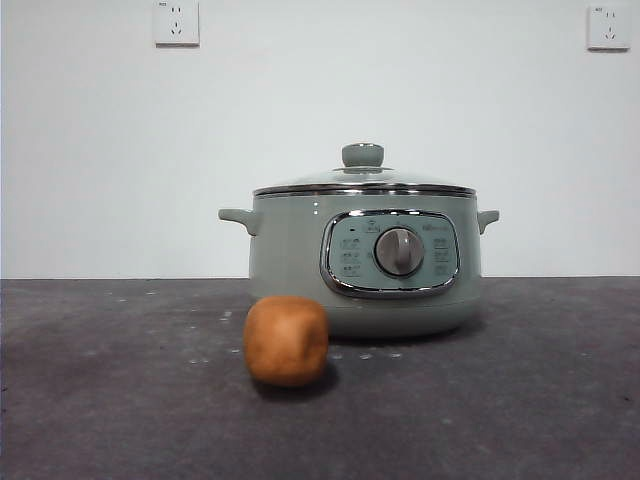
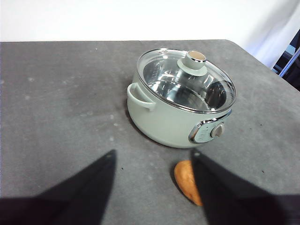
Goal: Pick up the potato,open the lid,put the potato in the pot,close the lid
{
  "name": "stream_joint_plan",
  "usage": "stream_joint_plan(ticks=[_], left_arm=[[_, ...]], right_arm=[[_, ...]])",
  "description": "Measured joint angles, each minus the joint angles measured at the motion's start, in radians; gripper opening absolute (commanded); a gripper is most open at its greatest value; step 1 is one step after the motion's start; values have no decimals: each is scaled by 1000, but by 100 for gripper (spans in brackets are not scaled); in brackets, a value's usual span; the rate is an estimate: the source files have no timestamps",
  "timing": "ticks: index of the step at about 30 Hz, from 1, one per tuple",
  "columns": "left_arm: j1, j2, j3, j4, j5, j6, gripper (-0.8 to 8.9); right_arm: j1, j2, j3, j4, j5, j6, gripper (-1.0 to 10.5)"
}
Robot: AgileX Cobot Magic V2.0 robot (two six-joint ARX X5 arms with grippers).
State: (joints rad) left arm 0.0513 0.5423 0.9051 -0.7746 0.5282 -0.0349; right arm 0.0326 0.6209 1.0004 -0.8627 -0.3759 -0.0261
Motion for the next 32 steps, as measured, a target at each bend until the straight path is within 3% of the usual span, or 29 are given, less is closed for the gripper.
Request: stream_joint_plan(ticks=[11,17,24,32], left_arm=[[0,12,0,0,5,-7,607],[0,20,0,0,5,-9,607],[0,25,0,0,5,-10,607],[0,29,0,0,5,-10,607]], right_arm=[[1,67,0,-8,-123,19,691],[79,145,0,-4,-154,35,690],[279,305,0,65,-136,78,689],[587,543,1,232,66,181,689]])
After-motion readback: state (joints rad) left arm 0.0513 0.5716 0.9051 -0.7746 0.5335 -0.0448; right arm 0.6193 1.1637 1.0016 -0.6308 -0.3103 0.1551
